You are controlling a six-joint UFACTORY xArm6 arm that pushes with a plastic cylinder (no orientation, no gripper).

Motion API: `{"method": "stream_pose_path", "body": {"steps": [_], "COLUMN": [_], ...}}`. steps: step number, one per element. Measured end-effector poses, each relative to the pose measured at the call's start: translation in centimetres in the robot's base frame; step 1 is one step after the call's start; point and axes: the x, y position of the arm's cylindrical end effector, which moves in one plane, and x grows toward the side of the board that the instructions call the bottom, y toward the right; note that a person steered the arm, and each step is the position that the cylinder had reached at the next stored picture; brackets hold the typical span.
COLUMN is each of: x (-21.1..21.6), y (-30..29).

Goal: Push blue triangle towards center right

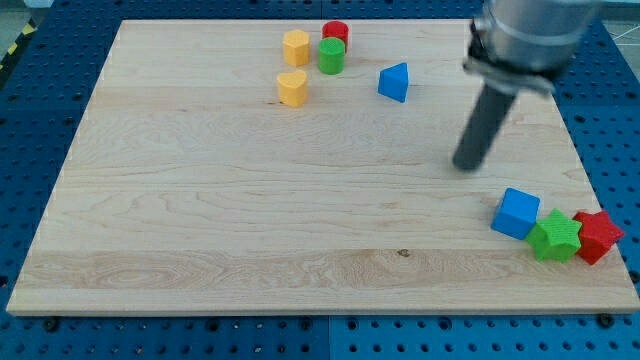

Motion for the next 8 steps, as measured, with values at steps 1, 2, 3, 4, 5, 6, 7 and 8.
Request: {"method": "stream_pose_path", "body": {"steps": [1, 2, 3, 4, 5, 6, 7, 8], "x": [-11.8, -21.2, -22.4, -22.4, -20.9, -18.8, -16.3, -13.2], "y": [0.0, -0.5, -5.8, -8.8, -9.4, -9.4, -9.4, -9.4]}}
